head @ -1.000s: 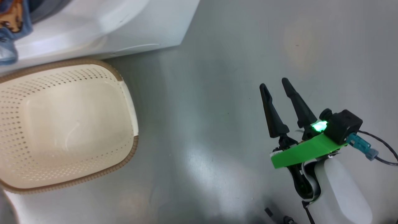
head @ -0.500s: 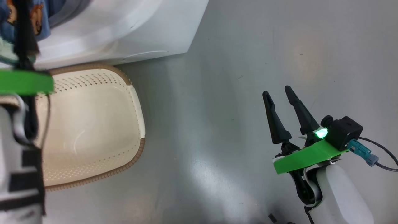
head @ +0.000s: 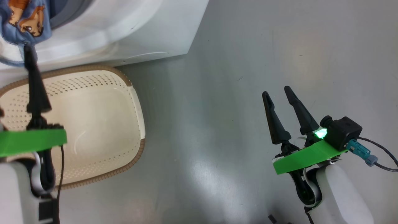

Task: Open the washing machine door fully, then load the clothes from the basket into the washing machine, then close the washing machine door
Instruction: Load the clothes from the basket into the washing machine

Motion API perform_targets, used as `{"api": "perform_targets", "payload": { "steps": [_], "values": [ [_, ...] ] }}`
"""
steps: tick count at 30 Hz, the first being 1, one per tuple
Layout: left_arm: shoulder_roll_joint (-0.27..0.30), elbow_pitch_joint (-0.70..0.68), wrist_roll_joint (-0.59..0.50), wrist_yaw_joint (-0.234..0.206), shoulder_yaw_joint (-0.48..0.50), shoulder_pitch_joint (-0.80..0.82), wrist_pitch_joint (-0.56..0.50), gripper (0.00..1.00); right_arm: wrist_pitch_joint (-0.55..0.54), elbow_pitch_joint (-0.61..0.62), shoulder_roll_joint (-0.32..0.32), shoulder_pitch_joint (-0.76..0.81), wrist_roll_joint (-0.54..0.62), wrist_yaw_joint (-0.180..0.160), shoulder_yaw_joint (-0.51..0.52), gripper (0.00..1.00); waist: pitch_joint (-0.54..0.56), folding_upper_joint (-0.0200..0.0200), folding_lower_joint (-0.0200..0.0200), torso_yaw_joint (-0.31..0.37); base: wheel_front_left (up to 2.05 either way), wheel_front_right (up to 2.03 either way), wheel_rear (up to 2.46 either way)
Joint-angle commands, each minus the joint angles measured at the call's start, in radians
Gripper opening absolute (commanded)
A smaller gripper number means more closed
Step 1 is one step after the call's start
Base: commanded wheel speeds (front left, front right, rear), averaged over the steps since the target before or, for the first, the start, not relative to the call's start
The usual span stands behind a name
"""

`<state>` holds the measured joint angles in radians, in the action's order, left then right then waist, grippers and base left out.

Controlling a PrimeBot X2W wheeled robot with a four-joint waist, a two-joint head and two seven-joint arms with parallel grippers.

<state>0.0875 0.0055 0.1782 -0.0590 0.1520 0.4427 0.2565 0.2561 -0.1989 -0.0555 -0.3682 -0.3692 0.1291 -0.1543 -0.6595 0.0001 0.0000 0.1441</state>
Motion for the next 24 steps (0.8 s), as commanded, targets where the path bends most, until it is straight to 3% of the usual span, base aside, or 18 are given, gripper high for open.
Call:
{"api": "perform_targets", "payload": {
  "steps": [1,24],
  "values": [
    [0.019,-0.036,-0.014,-0.008,0.035,-0.039,0.005,1.0,0.006,0.018,0.005,0.037,0.003,0.002,-0.025,1.0,0.001,-0.0001,0.0,0.001,0.0,0.0,0.0],
    [-0.035,-0.02,-0.047,-0.024,0.101,-0.29,0.005,1.0,0.006,0.015,0.004,0.045,0.011,0.002,-0.03,1.0,0.016,-0.0001,0.0,-0.003,0.0,0.0,0.0]
  ]
}}
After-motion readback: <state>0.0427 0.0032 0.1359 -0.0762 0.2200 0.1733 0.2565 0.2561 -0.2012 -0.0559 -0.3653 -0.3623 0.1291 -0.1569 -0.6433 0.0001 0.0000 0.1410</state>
